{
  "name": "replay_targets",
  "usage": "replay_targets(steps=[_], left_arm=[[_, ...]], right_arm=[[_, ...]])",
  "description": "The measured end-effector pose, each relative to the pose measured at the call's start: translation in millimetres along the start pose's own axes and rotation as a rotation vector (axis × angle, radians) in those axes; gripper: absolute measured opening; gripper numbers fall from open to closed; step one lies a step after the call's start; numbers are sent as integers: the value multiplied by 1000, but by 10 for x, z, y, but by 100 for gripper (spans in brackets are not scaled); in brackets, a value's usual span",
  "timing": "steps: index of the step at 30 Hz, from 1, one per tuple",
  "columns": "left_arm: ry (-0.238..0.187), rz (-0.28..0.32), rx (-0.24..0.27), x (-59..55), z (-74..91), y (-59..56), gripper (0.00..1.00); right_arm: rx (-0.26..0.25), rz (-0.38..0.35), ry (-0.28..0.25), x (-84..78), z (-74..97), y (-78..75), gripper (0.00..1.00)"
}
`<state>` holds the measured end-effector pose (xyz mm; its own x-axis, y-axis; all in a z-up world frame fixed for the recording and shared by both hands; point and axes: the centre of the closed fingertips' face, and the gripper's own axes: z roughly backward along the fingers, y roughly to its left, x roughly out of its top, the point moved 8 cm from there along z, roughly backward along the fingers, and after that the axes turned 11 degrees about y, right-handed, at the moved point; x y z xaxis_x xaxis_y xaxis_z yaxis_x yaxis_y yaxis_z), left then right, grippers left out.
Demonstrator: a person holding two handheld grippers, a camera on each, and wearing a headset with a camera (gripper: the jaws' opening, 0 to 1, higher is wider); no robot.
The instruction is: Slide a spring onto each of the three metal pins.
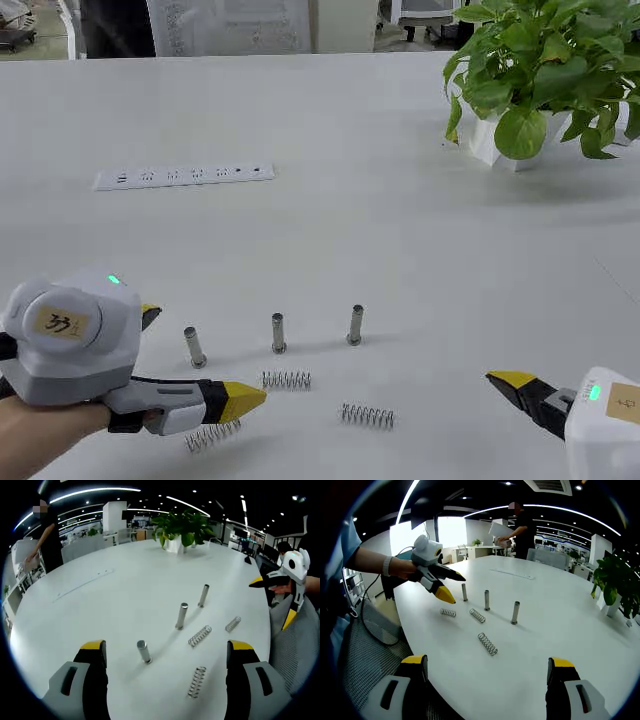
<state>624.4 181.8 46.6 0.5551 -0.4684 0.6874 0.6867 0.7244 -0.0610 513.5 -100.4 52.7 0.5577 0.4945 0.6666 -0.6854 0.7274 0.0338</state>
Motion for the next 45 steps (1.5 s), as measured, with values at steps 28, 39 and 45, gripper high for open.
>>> replay_targets(steps=[28,39,45], left_arm=[[-24,64,41,-462,469,-140,98],[-26,92,54,-599,520,-298,97],[-25,91,58,-613,537,-332,97]], right_arm=[[-24,149,70,67,-15,-251,100],[-32,162,82,34,-12,-309,100],[-34,160,84,-2,1,-316,100]])
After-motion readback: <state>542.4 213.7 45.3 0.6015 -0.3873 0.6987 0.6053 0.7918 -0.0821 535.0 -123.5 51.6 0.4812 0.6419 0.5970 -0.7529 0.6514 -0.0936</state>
